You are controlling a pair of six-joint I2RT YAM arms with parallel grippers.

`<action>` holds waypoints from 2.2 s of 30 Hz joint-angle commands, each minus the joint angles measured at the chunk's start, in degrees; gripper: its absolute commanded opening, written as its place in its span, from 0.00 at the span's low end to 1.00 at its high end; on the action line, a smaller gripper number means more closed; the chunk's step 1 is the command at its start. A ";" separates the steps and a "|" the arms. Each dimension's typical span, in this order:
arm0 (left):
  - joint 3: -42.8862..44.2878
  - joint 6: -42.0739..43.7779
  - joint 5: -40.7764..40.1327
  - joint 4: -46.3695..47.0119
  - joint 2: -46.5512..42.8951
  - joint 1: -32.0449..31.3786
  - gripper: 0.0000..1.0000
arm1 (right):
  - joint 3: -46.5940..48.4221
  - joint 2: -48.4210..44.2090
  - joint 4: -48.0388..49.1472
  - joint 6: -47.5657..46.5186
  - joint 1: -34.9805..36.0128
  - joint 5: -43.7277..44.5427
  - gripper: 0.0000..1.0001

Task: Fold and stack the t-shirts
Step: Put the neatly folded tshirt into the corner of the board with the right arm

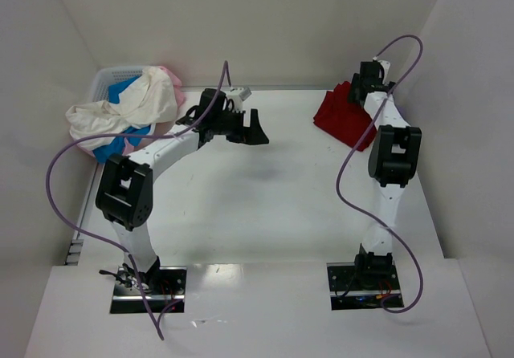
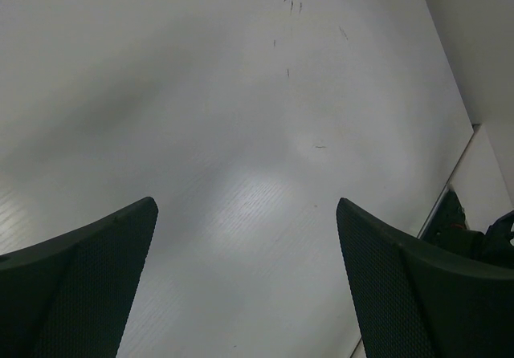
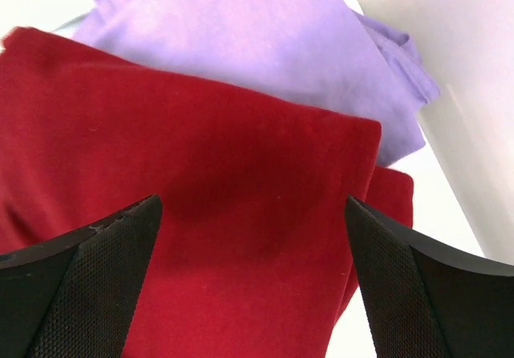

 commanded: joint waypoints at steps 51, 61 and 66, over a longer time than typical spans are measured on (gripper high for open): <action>-5.23 1.53 5.36 0.74 -2.86 2.02 1.00 | -19.39 -2.96 -1.57 7.83 -0.59 -4.91 0.25; -6.89 1.53 5.36 1.27 -3.92 2.02 1.00 | -25.01 -5.16 -2.10 9.06 3.36 -8.78 0.23; -7.51 1.53 5.36 1.80 -5.05 2.02 1.00 | -28.53 -7.98 -3.24 10.46 8.72 -8.79 0.23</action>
